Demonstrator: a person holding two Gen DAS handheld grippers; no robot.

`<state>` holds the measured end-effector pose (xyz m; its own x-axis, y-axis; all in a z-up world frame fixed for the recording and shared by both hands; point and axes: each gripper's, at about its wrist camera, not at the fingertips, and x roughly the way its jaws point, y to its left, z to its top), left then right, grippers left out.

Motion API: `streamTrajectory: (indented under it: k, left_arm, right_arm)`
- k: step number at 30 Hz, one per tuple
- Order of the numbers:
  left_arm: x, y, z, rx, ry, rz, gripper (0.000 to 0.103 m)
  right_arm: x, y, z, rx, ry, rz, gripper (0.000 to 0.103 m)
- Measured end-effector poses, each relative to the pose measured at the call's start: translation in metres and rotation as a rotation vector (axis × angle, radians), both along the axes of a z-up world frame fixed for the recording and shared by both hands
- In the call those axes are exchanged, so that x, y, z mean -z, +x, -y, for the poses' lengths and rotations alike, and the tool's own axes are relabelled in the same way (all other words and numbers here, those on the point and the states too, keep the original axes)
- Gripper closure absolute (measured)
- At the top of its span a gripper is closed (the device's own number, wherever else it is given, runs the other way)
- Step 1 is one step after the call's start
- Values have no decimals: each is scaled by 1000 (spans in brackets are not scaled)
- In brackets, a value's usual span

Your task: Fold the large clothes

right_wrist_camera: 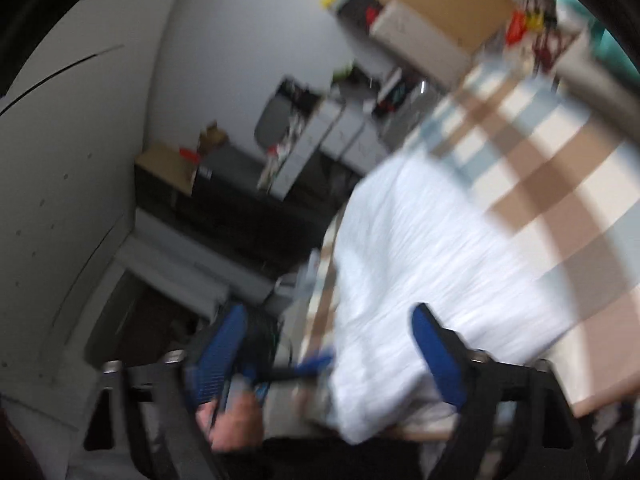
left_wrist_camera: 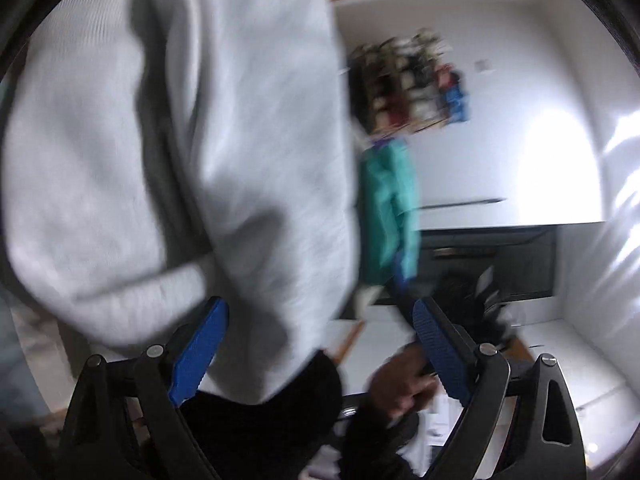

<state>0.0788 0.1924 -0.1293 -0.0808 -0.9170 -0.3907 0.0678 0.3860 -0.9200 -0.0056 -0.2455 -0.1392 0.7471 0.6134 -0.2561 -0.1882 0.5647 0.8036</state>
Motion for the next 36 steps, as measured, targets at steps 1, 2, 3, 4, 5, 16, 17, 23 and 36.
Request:
streamTrajectory:
  k: [1, 2, 3, 4, 5, 16, 17, 23, 36]
  left_arm:
    - [3, 1, 5, 0, 36, -7, 10]
    - [9, 1, 8, -8, 62, -18, 10]
    - [13, 2, 10, -25, 72, -29, 10]
    - [16, 3, 11, -42, 61, -43, 10]
    - [15, -1, 10, -46, 44, -46, 11]
    - [-5, 3, -4, -64, 131, 108, 97]
    - [-8, 0, -7, -68, 143, 121, 97]
    - [-10, 5, -38, -132, 290, 202, 98]
    - [15, -6, -43, -164, 499, 221, 84]
  right_arm:
    - [0, 4, -2, 17, -11, -5, 7]
    - [2, 8, 2, 28, -22, -20, 7]
    - [9, 16, 5, 39, -26, -48, 7]
    - [15, 23, 5, 36, -15, -76, 7]
    - [27, 32, 5, 22, 21, -116, 7]
    - [64, 48, -17, -170, 98, -171, 14]
    - [62, 48, -23, -199, 52, -183, 22]
    - [82, 68, -45, -342, -67, -330, 103]
    - [61, 83, -134, -504, -619, -344, 103]
